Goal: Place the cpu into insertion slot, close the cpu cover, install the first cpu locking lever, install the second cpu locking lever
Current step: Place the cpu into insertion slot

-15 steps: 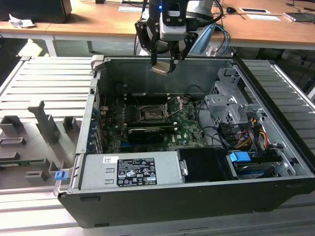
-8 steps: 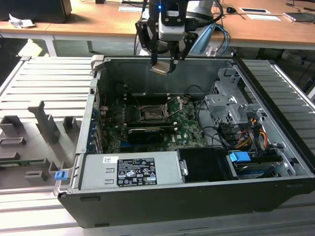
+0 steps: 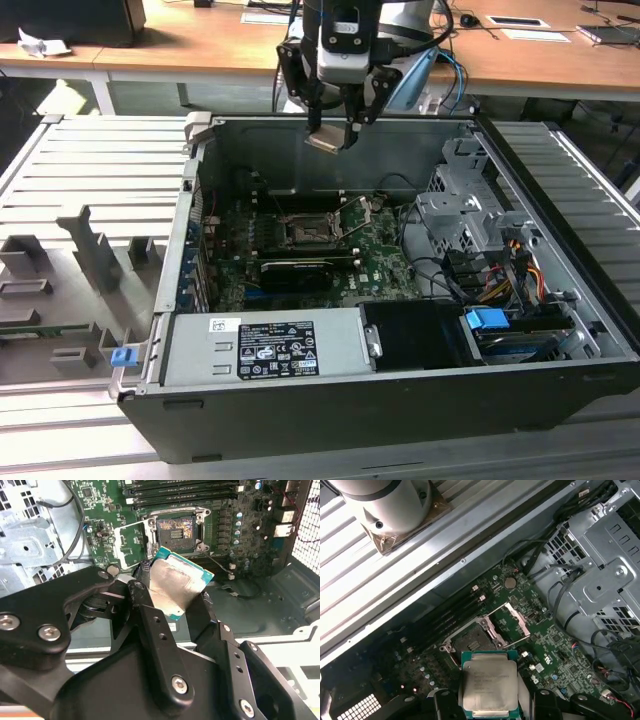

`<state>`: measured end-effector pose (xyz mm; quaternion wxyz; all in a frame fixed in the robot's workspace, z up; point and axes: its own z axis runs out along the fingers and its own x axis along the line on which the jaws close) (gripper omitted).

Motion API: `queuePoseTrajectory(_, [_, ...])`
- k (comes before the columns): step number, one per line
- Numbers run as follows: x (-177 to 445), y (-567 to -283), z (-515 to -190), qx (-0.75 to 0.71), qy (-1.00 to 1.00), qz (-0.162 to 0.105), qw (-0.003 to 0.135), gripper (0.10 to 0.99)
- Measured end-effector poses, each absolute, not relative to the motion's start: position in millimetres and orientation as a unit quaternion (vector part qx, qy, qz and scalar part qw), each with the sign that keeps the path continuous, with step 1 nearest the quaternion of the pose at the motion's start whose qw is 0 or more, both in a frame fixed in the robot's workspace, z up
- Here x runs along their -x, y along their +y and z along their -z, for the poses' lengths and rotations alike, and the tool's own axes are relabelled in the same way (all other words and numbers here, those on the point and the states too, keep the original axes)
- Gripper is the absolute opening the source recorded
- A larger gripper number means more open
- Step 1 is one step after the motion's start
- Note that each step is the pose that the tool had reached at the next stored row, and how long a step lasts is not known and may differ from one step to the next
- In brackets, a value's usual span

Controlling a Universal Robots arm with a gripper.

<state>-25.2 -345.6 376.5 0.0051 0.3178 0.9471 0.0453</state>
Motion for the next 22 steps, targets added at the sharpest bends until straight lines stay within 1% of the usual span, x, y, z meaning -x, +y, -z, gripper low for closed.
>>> queuePoseTrajectory(22, [25.2, -345.6, -375.4, -0.381, 0.923, -0.045, 0.008, 0.529])
